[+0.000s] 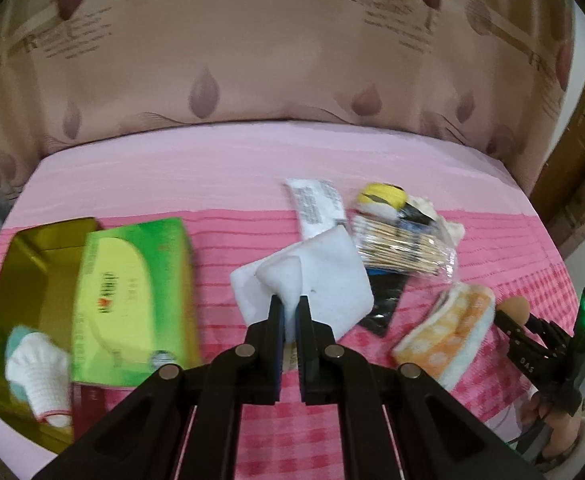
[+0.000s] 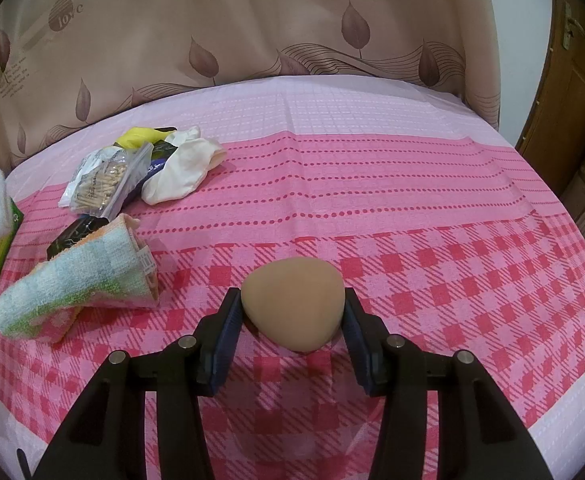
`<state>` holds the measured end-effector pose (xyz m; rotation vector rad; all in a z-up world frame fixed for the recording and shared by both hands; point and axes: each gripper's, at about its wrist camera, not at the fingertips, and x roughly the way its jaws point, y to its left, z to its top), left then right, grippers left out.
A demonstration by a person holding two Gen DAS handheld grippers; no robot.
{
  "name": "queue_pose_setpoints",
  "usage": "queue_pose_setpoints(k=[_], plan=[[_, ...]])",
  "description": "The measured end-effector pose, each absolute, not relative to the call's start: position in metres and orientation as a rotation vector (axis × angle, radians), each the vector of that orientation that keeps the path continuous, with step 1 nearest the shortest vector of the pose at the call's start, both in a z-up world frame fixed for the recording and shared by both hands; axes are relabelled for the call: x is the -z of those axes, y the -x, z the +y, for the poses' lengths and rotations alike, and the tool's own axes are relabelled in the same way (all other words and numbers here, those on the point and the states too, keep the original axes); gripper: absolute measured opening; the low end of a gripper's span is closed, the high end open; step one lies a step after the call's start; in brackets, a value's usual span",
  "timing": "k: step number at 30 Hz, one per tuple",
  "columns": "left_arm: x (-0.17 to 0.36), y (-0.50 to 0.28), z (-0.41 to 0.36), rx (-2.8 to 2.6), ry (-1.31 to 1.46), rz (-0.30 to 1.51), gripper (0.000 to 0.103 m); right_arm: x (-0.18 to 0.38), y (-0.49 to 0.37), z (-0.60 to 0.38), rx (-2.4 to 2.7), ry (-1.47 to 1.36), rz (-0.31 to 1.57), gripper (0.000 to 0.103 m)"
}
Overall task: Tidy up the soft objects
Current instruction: 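Carry the cotton pad into the gold tin and open the left tool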
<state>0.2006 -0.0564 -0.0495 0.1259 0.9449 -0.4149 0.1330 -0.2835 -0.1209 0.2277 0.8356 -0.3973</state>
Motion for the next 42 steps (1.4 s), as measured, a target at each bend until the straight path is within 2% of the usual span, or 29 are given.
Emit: queue_pose_setpoints(k=[17, 27, 42], plan=[[0.009, -0.229, 0.078, 0.143, -0.098, 0.877, 0.005, 0.121, -0.134, -0.282, 0.405, -0.219, 0.840, 0.045], [0.033, -0.268, 0.143, -0.005, -0.084, 0.941, 0.005, 0.121, -0.132, -0.283, 0.409, -0.211, 0.844, 0.045], [0.076, -0.296, 0.170, -0.078, -0.072, 1.037, 0.006, 0.121, -0.138, -0.276, 0.430, -0.202, 0.853, 0.045]])
